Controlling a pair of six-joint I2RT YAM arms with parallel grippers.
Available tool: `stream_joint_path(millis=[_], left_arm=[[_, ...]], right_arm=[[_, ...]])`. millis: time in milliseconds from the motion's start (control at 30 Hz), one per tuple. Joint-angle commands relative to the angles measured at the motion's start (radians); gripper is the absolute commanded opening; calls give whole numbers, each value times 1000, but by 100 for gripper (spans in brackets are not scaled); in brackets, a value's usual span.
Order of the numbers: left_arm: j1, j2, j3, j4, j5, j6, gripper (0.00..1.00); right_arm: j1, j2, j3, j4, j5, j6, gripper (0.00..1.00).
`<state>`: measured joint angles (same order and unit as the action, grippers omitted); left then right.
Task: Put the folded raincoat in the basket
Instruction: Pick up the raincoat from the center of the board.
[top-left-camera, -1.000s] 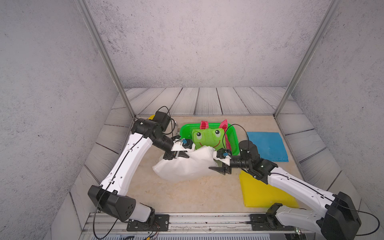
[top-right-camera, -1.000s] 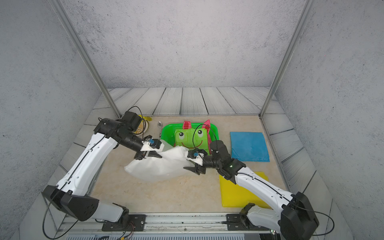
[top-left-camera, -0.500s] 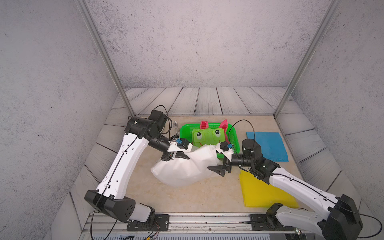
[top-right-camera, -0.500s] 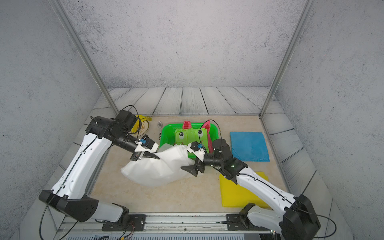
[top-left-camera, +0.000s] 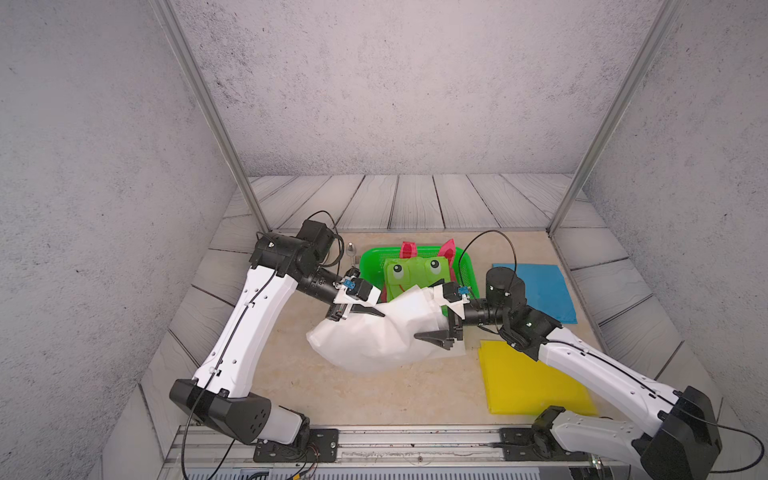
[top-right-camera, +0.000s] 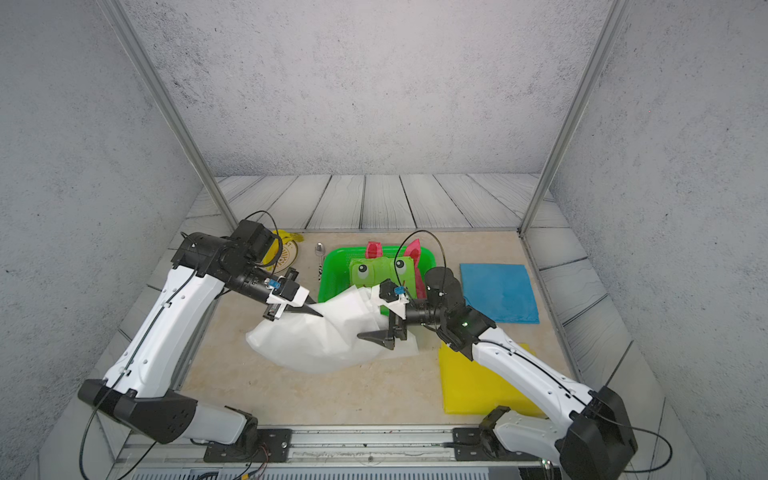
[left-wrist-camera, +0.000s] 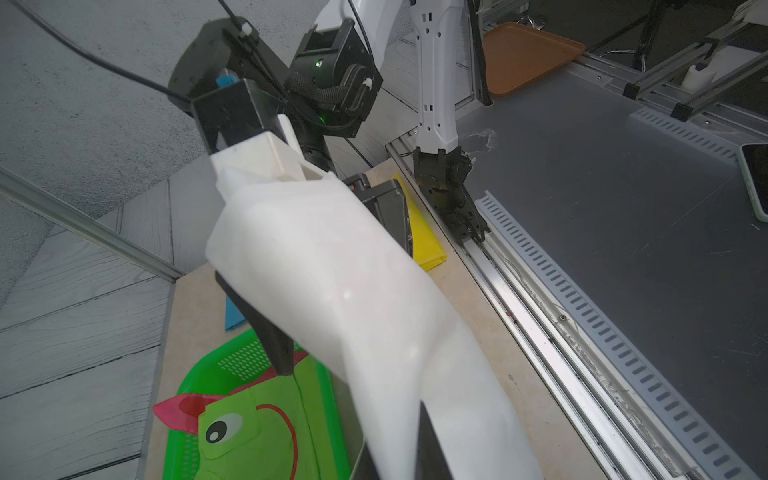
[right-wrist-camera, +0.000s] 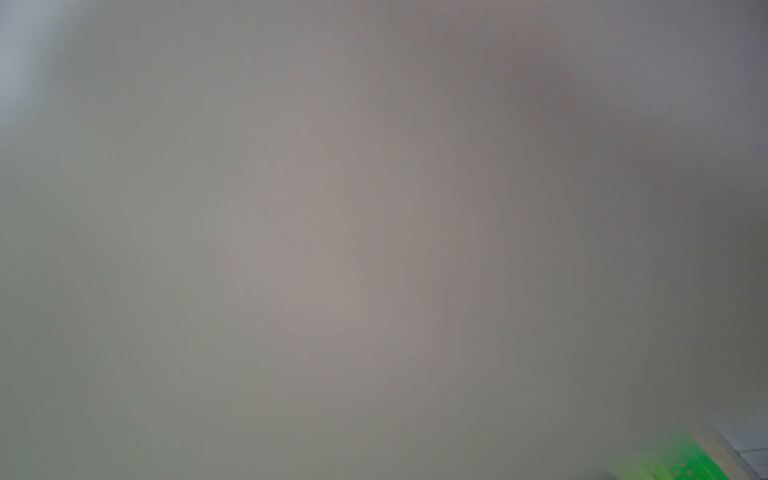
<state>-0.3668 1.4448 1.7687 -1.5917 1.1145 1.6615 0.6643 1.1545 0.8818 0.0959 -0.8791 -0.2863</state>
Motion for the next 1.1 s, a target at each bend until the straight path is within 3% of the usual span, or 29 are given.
stream_joint_path(millis=[0, 133, 300, 533, 800, 1067], left_arm=[[1, -22, -24, -192, 50, 36, 0], [0, -40, -20, -194, 58, 17, 0], [-6, -49, -41, -193, 102, 11, 0], [-11, -68, -84, -193, 110, 25, 0], [-14, -63, -95, -192, 112, 42, 0], [-14, -55, -71, -192, 151, 38, 0]], right_arm=[[-13, -37, 6, -66, 43, -58, 100], [-26, -70, 3, -98, 39, -52, 100], [-28, -54, 66, -157, -57, -35, 100], [-37, -131, 72, -155, 91, -127, 100], [-37, -51, 227, -320, -141, -160, 100], [-35, 167, 316, -389, -407, -98, 97]])
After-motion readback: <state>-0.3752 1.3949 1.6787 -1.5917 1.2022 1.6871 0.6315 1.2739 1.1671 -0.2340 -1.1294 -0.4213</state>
